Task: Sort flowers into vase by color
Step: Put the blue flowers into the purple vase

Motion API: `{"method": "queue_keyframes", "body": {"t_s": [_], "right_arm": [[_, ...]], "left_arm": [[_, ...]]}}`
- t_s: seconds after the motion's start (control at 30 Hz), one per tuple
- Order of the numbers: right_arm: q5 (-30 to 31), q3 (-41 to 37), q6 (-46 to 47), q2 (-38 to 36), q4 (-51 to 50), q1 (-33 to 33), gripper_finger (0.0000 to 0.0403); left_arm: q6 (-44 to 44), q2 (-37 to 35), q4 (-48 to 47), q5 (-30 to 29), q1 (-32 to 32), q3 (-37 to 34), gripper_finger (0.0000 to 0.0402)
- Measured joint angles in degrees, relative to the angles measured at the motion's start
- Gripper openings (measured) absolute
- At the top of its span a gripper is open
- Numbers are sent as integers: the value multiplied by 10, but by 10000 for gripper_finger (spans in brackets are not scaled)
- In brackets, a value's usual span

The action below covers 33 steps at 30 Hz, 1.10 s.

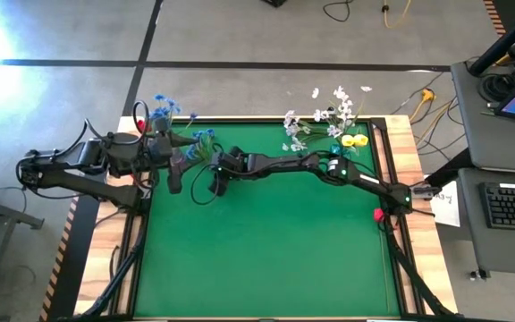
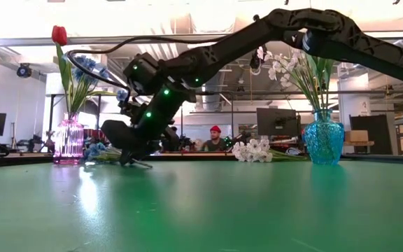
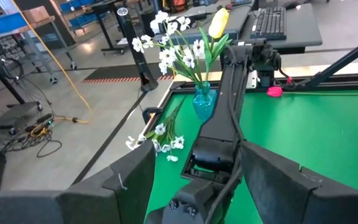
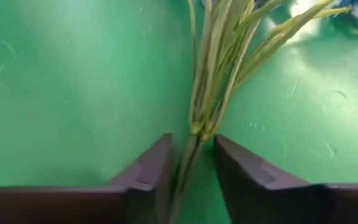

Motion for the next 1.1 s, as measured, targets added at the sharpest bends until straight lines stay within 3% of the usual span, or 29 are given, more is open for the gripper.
{"method": "queue_keyframes", "body": {"t_s": [0.17,0.27,0.4,0.57,0.67,0.87,1.1], "right_arm": [[1,0,0,-1,-21,0,21],[4,0,-2,-8,-51,0,17],[12,-1,-13,-43,-179,-3,15],[17,-3,-28,-112,-315,2,15],[17,-26,-36,-155,-338,23,14],[13,-184,-22,-271,-277,59,14],[17,-468,20,-460,-18,83,13]], "left_arm": [[-1,0,2,0,0,0,221],[-1,1,2,0,0,0,221],[-8,2,4,0,0,0,221],[-16,3,20,1,0,-8,221],[-17,-2,47,1,-1,-30,221],[-30,-40,131,21,-18,-109,221],[-30,-68,227,62,-31,-191,221]]}}
